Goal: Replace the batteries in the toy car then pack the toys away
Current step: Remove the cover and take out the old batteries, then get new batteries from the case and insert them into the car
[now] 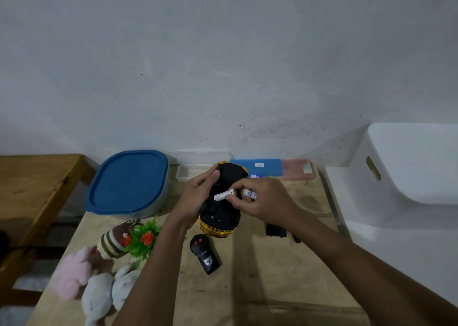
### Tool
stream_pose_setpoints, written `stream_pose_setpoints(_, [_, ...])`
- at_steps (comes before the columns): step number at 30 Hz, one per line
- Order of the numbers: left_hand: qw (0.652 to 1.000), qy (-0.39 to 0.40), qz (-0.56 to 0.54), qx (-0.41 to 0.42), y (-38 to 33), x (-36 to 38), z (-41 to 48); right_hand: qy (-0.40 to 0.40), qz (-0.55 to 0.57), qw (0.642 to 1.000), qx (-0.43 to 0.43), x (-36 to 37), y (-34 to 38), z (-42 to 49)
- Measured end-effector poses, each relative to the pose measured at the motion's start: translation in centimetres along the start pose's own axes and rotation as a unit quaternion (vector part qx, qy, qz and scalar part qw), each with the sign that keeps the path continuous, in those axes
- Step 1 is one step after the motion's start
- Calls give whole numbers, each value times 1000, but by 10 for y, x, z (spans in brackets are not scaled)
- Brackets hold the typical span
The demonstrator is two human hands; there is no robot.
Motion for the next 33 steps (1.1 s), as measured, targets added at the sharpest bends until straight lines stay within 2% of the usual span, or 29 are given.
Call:
stream_pose_setpoints(5, [1000,-8,2,14,5,8,-1,-21,165,983,78,10,-4,-7])
stream_pose_setpoints(7, [1000,-13,5,10,8,10,1,-24,247,962,114,14,-3,-10])
stream_pose_setpoints(9, [1000,-19,10,8,14,11,4,-62,334,927,159,14,-1,-12])
stream_pose_setpoints(11, [999,-29,17,11,18,14,6,-139,418,870,221,12,-1,-14])
stream_pose_setpoints(12, [999,-33,21,15,22,15,8,-171,468,828,258,12,-5,-15])
stream_pose_setpoints(15, [998,-42,41,17,34,20,13,-204,596,688,361,18,-21,-23])
stream_pose_setpoints(16, [998,-45,46,13,40,21,14,-205,617,656,384,20,-27,-26])
stream_pose_setpoints(17, [998,-50,47,7,46,22,16,-206,624,639,400,22,-34,-30])
stream_pose_setpoints(21, [997,-63,45,-25,70,26,22,-207,619,617,440,25,-57,-47])
stream_pose_setpoints(23, [995,-71,56,-43,83,28,28,-216,645,570,460,28,-70,-55])
stream_pose_setpoints(26, [991,-77,85,-71,101,32,39,-251,706,477,459,33,-84,-65])
stream_pose_setpoints(27, [989,-79,95,-76,105,33,40,-259,717,459,456,35,-85,-68])
stream_pose_setpoints(30, [987,-77,119,-78,114,40,47,-270,730,436,452,37,-91,-77])
stream_pose_setpoints(33, [985,-77,136,-73,118,46,51,-267,716,450,462,38,-102,-85])
Point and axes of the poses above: each hand's wrist, its own z-axis towards the middle knuckle, its own x-axis out of the palm, y = z × x, the point moved 3 cm from there along z, towards the middle knuckle, and after that the axes turned 6 degrees about z, right-handed, at the moved point
